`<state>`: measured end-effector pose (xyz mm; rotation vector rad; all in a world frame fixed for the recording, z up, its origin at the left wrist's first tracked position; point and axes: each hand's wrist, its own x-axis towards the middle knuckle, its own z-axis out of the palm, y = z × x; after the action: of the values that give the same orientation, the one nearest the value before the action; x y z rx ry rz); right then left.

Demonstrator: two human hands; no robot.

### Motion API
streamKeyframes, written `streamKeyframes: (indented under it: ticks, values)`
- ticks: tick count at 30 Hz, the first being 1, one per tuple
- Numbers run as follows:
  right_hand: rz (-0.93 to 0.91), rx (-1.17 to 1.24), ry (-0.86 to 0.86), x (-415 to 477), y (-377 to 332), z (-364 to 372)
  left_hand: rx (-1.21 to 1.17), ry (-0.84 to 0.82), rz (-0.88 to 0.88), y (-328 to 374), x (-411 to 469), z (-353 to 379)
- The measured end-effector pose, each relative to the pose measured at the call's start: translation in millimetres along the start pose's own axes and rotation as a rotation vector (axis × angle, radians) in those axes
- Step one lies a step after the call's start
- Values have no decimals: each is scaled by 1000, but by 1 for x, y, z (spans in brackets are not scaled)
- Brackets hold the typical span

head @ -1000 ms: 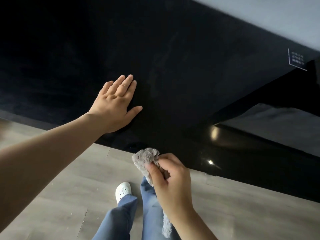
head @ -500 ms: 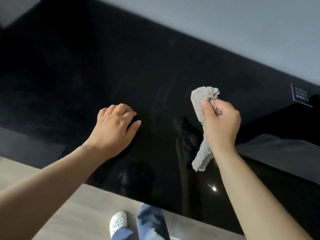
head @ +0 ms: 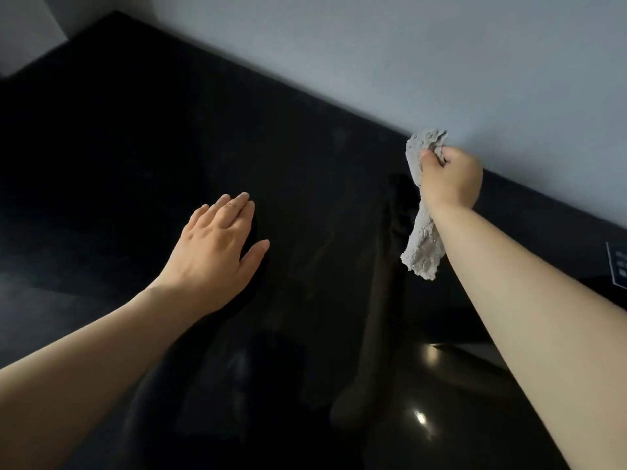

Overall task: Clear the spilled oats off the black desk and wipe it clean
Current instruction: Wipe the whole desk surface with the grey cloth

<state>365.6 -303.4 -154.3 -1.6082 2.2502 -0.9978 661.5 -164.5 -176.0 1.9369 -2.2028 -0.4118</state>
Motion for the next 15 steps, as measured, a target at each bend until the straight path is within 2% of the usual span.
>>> streamKeyframes:
  ticks: [7,15]
  values:
    - [32,-130,-58,74,-4,22,111,22,-14,-11,16,15]
    - [3,-169,-52,86,12,49,91,45,-1,-7,24,24]
